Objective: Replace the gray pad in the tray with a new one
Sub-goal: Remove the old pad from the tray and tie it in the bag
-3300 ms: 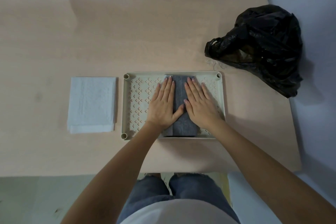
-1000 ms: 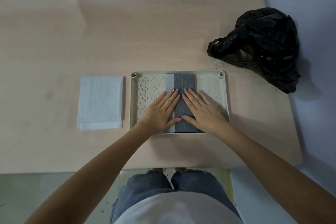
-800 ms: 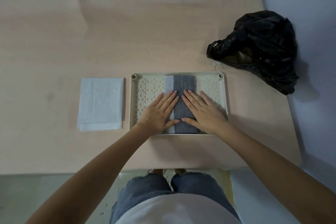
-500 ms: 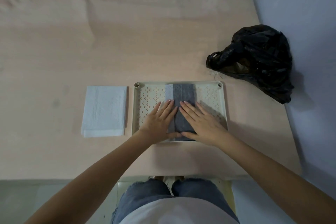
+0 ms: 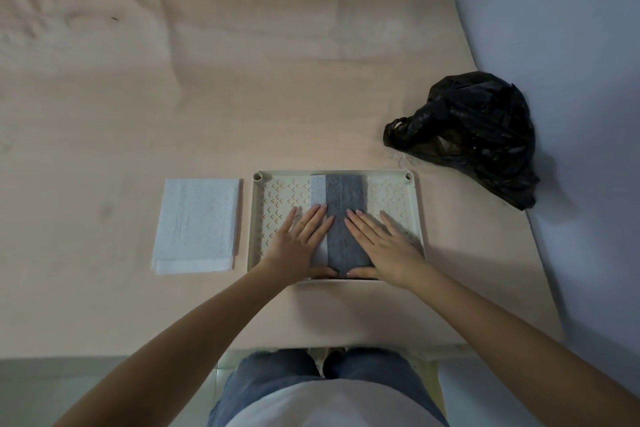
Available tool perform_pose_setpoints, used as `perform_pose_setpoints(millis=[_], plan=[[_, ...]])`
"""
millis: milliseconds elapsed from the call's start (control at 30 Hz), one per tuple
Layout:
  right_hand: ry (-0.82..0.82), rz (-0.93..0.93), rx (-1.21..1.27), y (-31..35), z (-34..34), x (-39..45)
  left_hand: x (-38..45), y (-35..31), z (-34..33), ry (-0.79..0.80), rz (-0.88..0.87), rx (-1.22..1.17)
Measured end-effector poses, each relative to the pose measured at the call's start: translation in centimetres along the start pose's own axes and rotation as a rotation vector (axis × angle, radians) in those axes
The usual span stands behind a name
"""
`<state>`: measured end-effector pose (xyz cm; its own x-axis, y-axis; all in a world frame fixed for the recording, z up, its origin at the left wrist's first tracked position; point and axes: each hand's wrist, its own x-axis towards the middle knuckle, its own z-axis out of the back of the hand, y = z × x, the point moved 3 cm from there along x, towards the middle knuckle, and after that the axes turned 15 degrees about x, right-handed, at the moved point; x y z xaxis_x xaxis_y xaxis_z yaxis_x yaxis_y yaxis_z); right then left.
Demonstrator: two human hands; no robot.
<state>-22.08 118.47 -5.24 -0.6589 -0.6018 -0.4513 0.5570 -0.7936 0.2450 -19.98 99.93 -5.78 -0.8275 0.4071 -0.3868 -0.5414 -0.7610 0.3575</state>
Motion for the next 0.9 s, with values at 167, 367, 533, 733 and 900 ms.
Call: perform_pose_setpoints(millis=[167, 367, 533, 733, 900], plan=[[0.025, 0.028, 0.105, -0.4, 0.4, 0.0, 0.0, 0.0, 0.2, 0.009, -0.003, 0.005], [0.033, 0.075, 0.215, -0.6, 0.6, -0.1, -2.0, 1.0, -0.7, -0.033, -0.005, -0.029], [-0.333, -0.09, 0.812, -1.7, 2.5, -0.1, -1.9, 2.2, 1.1, -0.061, 0.034, -0.431], [-0.329, -0.518, 1.226, -2.9, 3.7, 3.2, 1.3, 5.1, 2.0, 0.02, 0.517, -1.081], [-0.236, -0.609, 1.261, -2.4, 4.7, 4.7, 3.5, 5.6, 2.0, 0.141, 0.612, -1.266]])
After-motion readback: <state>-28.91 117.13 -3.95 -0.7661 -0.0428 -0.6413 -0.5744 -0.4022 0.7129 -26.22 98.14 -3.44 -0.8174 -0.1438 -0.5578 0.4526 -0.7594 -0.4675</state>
